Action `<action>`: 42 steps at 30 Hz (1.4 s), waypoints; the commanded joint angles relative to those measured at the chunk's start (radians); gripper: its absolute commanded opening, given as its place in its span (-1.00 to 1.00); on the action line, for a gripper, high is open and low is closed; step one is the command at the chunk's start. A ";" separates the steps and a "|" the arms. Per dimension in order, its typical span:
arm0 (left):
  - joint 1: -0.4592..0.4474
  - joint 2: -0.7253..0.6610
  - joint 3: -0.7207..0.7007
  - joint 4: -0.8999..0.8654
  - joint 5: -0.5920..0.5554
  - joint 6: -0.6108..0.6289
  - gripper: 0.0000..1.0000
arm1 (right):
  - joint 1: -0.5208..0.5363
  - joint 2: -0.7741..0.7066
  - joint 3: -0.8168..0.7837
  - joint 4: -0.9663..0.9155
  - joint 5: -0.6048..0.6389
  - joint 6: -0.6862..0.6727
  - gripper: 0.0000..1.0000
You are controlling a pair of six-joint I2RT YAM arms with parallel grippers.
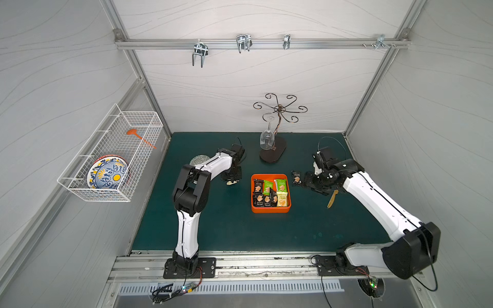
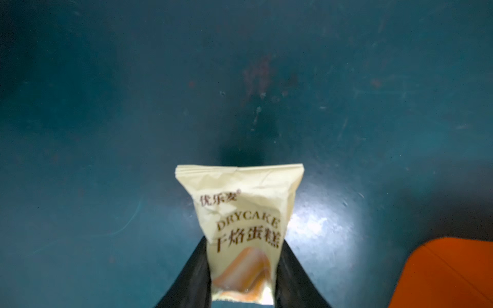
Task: Take the cookies out of the storage box
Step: Place the cookie at the center of the board, then pick up the cookie from the storage box.
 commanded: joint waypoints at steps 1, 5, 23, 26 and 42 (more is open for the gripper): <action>-0.001 0.040 0.039 0.020 0.004 -0.004 -0.24 | 0.006 -0.040 -0.022 -0.060 0.034 0.004 0.29; -0.001 0.060 0.040 0.021 0.010 -0.012 -0.24 | 0.005 -0.058 -0.028 -0.080 0.047 0.004 0.29; -0.001 -0.029 0.086 -0.052 0.024 -0.014 0.42 | 0.086 -0.022 -0.014 -0.018 0.028 0.020 0.30; -0.001 -0.091 0.098 -0.080 0.022 -0.016 0.46 | 0.147 0.024 -0.002 0.034 0.015 0.029 0.30; 0.012 -0.479 -0.168 -0.105 0.153 -0.059 0.48 | 0.330 0.407 0.141 0.210 0.010 0.054 0.30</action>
